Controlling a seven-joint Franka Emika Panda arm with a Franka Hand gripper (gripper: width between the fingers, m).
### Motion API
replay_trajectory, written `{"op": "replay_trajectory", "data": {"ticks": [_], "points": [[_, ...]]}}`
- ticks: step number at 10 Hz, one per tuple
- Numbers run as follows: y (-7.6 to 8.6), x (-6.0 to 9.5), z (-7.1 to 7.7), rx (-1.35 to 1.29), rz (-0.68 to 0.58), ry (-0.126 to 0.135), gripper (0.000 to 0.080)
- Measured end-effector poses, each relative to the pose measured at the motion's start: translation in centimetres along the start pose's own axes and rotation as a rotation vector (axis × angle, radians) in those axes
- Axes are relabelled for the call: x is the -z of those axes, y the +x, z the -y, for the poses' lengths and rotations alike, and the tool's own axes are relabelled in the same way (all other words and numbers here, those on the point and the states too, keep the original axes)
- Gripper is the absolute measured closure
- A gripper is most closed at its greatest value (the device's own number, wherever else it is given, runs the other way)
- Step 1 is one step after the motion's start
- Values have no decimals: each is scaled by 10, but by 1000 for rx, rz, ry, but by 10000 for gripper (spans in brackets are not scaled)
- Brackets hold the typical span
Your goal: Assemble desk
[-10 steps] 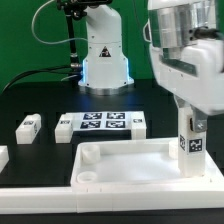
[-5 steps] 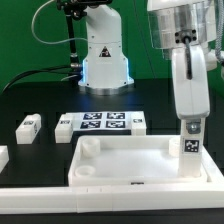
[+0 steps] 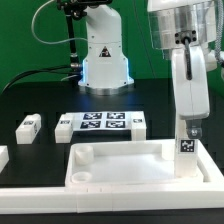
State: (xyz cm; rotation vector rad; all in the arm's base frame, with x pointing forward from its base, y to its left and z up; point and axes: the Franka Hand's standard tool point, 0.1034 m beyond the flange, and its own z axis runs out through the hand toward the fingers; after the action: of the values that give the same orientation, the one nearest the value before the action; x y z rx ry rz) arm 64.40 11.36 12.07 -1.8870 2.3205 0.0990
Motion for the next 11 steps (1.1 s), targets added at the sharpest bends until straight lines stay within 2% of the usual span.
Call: {"op": "replay_trajectory", "data": {"ticks": [2, 3, 5, 9, 10, 11], "points": [[-6, 38, 5, 65, 24, 44, 151], [-5, 42, 7, 69, 25, 50, 151], [-6, 37, 5, 72, 22, 44, 150], [-6, 36, 5, 122, 21, 46, 150], [-2, 38, -2, 187, 18, 62, 150], [2, 36, -22, 263, 17, 43, 150]]}}
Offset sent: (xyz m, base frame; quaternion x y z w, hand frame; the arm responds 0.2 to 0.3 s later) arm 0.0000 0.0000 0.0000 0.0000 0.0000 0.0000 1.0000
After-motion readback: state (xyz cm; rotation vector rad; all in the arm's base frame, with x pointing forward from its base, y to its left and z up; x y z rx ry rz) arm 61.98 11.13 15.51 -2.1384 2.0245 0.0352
